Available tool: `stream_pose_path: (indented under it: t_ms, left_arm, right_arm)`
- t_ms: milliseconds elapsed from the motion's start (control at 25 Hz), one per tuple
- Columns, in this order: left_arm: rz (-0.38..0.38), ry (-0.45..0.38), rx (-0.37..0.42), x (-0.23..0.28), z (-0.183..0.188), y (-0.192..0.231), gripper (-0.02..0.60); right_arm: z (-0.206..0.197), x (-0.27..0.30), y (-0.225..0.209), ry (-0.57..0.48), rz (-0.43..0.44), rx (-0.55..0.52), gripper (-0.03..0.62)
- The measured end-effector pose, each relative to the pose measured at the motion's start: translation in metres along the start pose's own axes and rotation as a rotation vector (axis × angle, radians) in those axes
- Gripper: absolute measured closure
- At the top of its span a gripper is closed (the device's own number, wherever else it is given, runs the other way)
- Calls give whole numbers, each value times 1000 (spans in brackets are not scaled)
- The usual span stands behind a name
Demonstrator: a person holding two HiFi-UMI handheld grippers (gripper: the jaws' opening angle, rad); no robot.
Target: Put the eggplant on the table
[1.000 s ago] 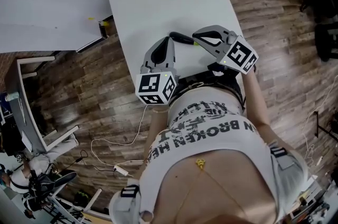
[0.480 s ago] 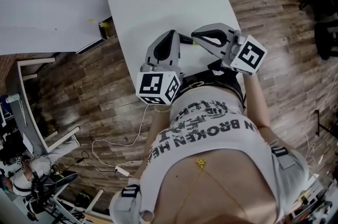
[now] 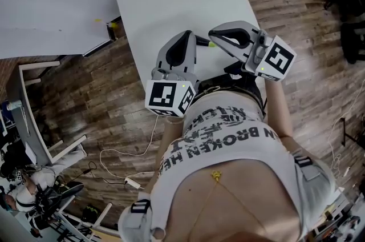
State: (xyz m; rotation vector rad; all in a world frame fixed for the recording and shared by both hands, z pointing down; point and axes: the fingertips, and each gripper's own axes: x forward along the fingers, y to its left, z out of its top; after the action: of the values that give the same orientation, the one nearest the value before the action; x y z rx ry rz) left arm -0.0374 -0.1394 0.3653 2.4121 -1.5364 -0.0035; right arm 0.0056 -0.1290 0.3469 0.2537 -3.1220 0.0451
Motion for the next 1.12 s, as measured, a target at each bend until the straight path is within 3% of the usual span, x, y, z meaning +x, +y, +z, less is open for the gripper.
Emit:
stream_pose_path:
  t_ms: [1120]
  left_arm:
    - [-11,3,-3,-3,-2,-4,575]
  right_arm:
    - [-6,-1,-2,38,-11,-6,586]
